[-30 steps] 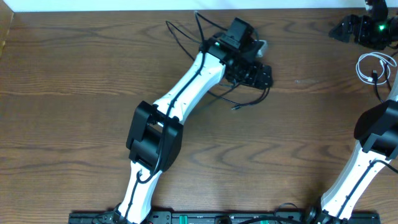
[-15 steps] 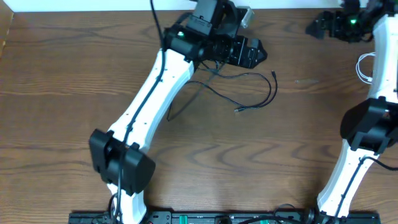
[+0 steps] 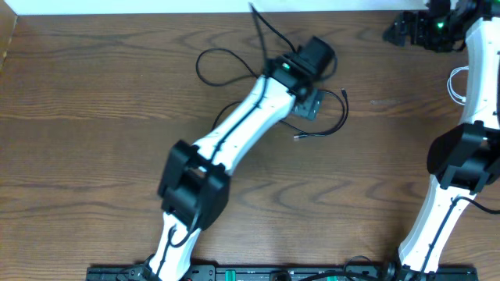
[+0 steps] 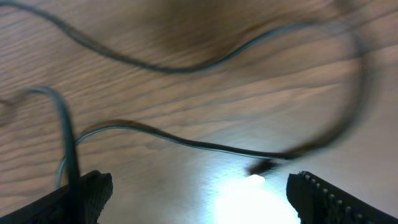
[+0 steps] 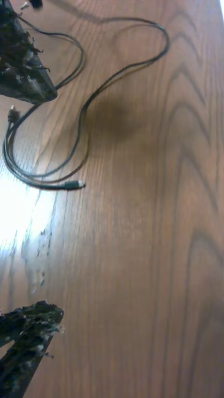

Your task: Untangle cables

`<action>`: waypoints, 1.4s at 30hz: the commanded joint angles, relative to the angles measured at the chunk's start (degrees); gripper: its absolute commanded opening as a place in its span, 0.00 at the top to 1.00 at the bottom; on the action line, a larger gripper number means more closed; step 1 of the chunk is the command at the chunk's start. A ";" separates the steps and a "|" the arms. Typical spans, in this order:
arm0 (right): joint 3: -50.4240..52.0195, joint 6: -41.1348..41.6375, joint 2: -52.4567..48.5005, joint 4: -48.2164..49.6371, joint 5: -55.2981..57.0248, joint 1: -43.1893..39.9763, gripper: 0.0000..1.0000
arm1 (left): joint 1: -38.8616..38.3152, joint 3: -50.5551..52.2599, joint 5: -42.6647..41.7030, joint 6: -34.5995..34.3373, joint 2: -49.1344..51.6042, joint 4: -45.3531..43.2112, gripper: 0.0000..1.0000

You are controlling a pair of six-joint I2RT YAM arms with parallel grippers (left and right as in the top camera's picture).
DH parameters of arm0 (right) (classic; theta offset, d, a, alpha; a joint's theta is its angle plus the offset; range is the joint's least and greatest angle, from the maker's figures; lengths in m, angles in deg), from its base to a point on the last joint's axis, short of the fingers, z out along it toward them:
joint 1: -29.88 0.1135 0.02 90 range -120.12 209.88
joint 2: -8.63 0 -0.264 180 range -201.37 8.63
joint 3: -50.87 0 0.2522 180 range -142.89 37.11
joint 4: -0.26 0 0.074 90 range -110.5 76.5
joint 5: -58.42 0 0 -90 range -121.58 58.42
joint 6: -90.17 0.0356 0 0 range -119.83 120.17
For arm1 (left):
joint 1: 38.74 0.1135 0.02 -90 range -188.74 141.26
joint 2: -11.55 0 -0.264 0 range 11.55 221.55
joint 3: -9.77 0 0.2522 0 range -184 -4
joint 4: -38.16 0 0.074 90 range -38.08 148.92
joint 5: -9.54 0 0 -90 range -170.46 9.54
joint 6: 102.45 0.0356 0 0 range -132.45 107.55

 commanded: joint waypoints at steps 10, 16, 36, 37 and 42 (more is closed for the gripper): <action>-1.01 1.22 2.23 -1.09 -0.63 -1.07 0.01 | -1.42 0.02 15.74 2.62 0.07 -1.36 0.04; -0.20 -0.83 2.23 -1.07 -0.63 2.03 0.01 | 3.15 -1.20 7.82 -0.13 -7.98 -1.07 0.04; 13.88 -21.90 0.59 12.57 13.22 32.26 0.01 | 23.69 -1.20 0.22 -2.73 -28.72 5.79 0.04; 15.02 -22.25 0.55 13.60 14.14 33.40 0.01 | 23.69 -1.20 0.24 -2.73 -28.70 6.05 0.04; 20.70 -24.15 0.50 18.05 15.43 37.68 0.01 | 23.69 -1.20 0.24 -2.71 -28.70 6.62 0.04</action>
